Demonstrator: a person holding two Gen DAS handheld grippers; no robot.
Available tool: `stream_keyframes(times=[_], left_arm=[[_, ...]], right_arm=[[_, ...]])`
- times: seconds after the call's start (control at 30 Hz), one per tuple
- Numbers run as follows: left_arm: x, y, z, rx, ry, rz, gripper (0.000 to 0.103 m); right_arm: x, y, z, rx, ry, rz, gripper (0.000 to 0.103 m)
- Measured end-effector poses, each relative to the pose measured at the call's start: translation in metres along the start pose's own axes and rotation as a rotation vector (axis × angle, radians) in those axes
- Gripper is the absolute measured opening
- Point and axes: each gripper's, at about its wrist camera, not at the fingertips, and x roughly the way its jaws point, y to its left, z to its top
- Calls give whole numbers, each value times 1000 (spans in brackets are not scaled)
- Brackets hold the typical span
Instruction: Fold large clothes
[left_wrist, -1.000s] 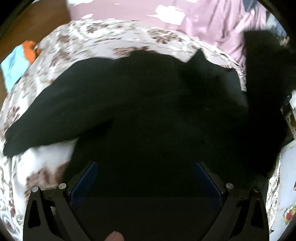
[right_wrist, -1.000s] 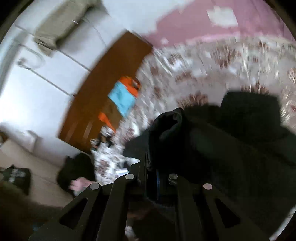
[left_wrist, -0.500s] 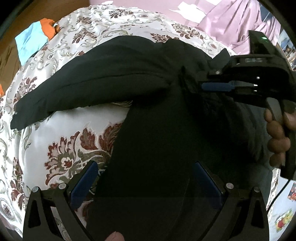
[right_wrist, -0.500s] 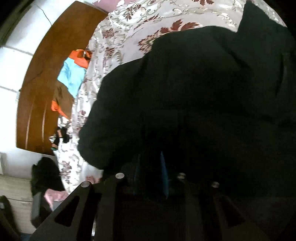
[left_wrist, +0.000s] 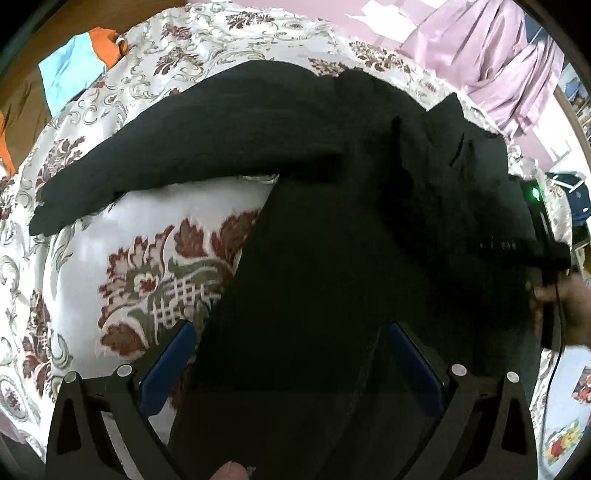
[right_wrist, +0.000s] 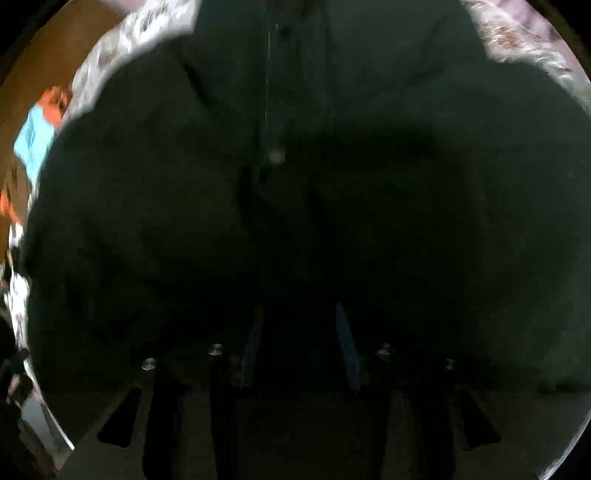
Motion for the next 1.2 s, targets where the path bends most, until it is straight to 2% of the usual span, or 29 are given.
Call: stream_keyframes(times=[0.03, 0.1, 0.13, 0.17, 0.23, 0.3, 0.33, 0.4, 0.47, 0.57, 0.67, 0.8, 0.9, 1.07, 1.13, 1.2], left_arm=[[-2, -2, -2, 1, 1, 3, 103], [-4, -4, -4, -4, 6, 3, 103], [-6, -7, -5, -7, 8, 2, 103], [-9, -9, -5, -6, 4, 0, 103], [-16, -13, -5, 0, -8, -3, 103], [-21, -14, -5, 1, -20, -7, 103], [-24, -13, -5, -4, -24, -11, 103], [-24, -9, -6, -16, -23, -14, 103], [-23, -2, -7, -24, -15, -8, 103], [-24, 8, -8, -34, -14, 0, 103], [-26, 19, -10, -42, -15, 12, 103], [-31, 39, -9, -77, -24, 30, 103], [-36, 63, -6, -120, -31, 44, 103], [-42, 101, -6, -150, -30, 80, 103], [-44, 116, -9, -159, -30, 92, 103], [-43, 130, -13, -173, -20, 101, 103]], right_arm=[[6, 2, 6, -22, 16, -8, 37], [11, 9, 12, -47, 28, -21, 45], [14, 14, 12, -60, 35, -26, 56], [16, 20, 11, -84, 31, -21, 73], [19, 31, 6, -133, 31, -4, 93], [15, 44, 4, -172, 23, -34, 94], [3, 47, 0, -155, -28, -29, 93], [-33, 47, -14, -97, -193, 49, 94], [-57, 43, -34, -40, -287, 118, 94], [-73, 36, -58, 29, -324, 188, 94], [-77, 26, -70, 51, -338, 185, 94], [-63, 26, -71, 52, -283, 122, 95], [-58, 30, -65, 46, -278, -57, 95], [-32, 35, -22, 65, -254, -243, 95], [-17, 38, -8, 53, -245, -290, 95], [-1, 41, 0, 54, -225, -299, 96]])
